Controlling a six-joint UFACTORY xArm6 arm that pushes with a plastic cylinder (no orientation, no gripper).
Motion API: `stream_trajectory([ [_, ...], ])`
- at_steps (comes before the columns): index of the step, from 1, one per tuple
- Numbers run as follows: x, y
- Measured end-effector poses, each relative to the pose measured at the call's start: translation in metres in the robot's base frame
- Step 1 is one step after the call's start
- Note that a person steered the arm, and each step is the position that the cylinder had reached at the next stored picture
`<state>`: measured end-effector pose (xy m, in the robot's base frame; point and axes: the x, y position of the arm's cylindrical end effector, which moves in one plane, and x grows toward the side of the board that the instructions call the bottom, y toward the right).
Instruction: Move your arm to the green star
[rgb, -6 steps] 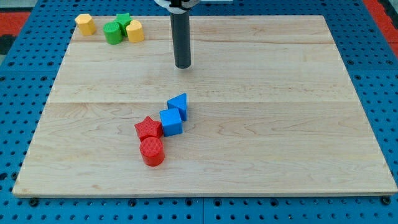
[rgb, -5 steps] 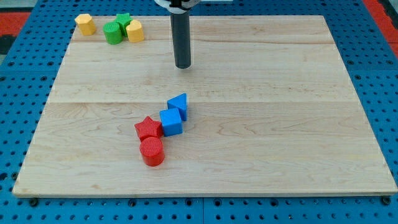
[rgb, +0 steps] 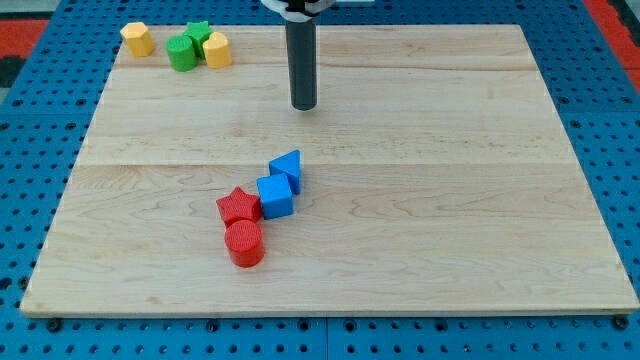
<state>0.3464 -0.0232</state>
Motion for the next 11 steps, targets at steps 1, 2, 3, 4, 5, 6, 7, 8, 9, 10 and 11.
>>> stream_trajectory([
  [1, 0.018, 0.018],
  [2, 0.042, 0.046],
  [3, 0.071, 0.091],
  [4, 0.096, 0.124],
  [5, 0.087, 0.132],
  [6, 0.033, 0.112],
  [7, -0.004, 0.093],
  [8, -0.020, 0.074],
  [9, -0.027, 0.058],
  [10, -0.050, 0.014],
  [11, -0.070, -0.032],
])
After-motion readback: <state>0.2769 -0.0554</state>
